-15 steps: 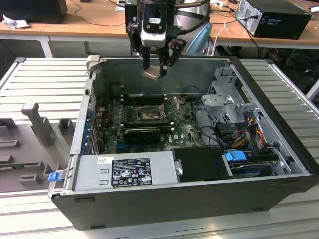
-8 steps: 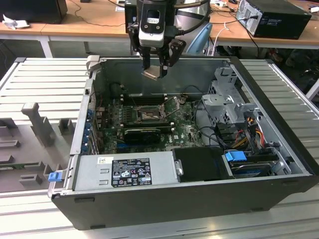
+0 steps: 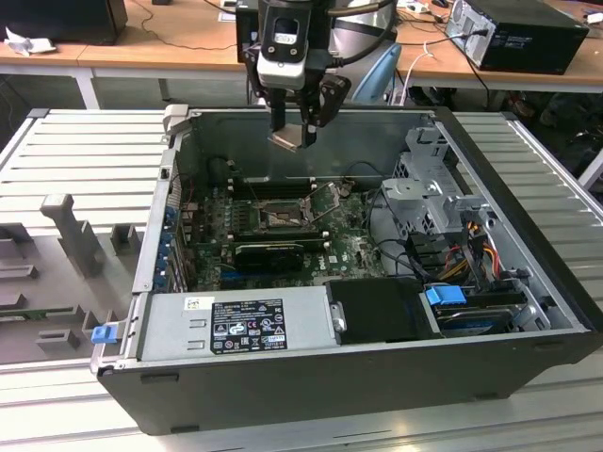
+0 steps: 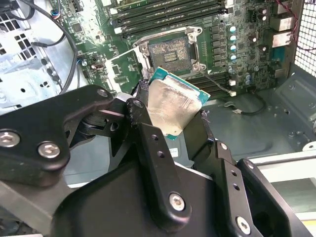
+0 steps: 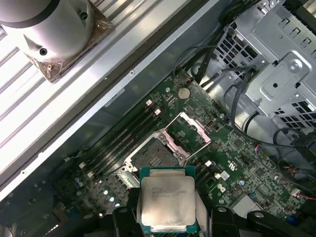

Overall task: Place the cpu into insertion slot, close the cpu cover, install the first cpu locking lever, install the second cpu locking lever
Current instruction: 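Place the cpu into insertion slot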

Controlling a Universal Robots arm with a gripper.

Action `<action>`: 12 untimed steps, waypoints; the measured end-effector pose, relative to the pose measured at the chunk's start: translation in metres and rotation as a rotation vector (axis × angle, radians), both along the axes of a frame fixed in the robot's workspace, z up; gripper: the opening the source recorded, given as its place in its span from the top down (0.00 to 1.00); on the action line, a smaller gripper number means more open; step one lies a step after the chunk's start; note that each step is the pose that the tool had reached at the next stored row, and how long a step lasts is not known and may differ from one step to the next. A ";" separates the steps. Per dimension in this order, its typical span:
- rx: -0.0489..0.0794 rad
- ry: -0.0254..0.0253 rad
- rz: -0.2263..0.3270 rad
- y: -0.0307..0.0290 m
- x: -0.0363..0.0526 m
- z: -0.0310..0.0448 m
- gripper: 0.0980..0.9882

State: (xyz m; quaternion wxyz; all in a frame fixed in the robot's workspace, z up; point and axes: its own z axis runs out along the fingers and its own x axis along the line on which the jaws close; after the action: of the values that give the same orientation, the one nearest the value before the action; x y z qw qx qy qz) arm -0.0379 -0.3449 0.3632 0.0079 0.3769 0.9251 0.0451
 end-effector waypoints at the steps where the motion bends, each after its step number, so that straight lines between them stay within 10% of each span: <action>1: 0.000 0.0000 -0.006 0.0000 0.0000 0.0000 0.52; 12: 0.000 0.0000 -0.116 0.0000 0.0000 0.0000 0.52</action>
State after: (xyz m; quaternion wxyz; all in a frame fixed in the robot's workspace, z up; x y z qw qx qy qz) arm -0.0379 -0.3449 0.3632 0.0105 0.4299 0.9017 0.0445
